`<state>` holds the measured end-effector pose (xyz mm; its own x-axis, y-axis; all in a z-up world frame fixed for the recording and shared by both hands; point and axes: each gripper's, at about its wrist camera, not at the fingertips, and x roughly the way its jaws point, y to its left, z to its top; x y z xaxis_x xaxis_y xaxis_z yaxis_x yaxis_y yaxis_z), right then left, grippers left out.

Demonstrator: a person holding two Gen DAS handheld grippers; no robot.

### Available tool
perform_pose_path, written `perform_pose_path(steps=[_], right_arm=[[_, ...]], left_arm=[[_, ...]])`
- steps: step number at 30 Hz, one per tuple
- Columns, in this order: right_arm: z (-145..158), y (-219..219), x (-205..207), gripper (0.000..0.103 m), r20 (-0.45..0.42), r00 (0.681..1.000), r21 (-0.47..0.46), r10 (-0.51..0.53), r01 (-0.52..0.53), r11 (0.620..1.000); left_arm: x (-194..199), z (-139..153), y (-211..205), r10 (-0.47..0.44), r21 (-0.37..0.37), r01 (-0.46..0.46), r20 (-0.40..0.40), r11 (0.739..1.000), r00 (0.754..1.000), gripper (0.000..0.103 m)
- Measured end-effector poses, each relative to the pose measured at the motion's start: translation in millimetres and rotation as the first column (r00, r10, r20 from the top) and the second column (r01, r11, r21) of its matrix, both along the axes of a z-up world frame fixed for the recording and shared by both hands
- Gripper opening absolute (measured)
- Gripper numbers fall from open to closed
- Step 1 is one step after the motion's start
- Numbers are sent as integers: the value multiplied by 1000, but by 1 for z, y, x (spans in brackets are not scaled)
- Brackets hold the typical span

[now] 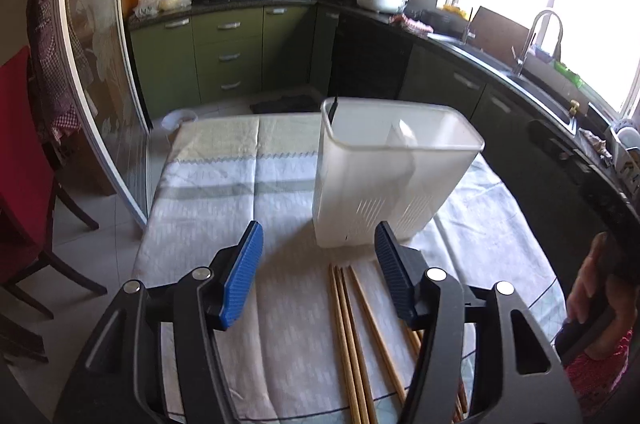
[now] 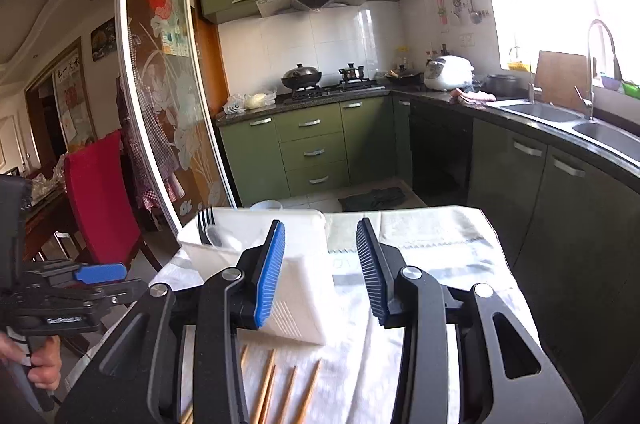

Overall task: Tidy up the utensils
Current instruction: 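Lower the left gripper onto a wooden chopstick and close on it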

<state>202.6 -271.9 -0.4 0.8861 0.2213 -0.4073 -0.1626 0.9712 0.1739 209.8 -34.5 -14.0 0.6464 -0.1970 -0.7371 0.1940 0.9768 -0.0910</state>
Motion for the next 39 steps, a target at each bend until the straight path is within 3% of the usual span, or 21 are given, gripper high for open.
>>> perform_pose_path(steps=[2,6,10,13,18,28,31,34,38,39], right_arm=[[-13,-16,-16,37,-62,998,12,-21,22,1000],[-44,-54,-39,37,-202,978,67,-44,58,996],[-69,-86,-56,37,-306,951,121,-53,94,988],[-80,-102,-70,37,-330,941,125,-69,116,985],[-91,-113,-75,37,-361,930,138,-69,126,982],[-84,-71,-50,37,-407,914,93,4,37,995],[-87,-56,-39,37,-443,895,82,45,-9,997],[-90,-35,-27,37,-487,869,53,83,-65,996],[-100,-5,-9,37,-540,837,-14,92,-119,993],[-104,1,-4,37,-554,827,-19,96,-128,992]], left_arm=[[9,-24,-3,16,41,-10,-126,999,992,56],[23,-77,-7,40,94,-8,-349,996,936,53],[27,-110,-13,57,143,8,-445,990,894,41],[30,-115,-13,65,140,1,-468,990,882,38],[27,-110,-16,55,126,4,-463,992,884,38],[24,-110,-32,38,157,42,-473,987,880,38],[21,-113,-36,40,166,46,-482,985,875,39],[23,-116,-37,46,184,50,-481,982,875,31],[33,-119,-27,43,182,53,-487,982,872,9],[35,-120,-25,44,181,52,-487,982,872,9]])
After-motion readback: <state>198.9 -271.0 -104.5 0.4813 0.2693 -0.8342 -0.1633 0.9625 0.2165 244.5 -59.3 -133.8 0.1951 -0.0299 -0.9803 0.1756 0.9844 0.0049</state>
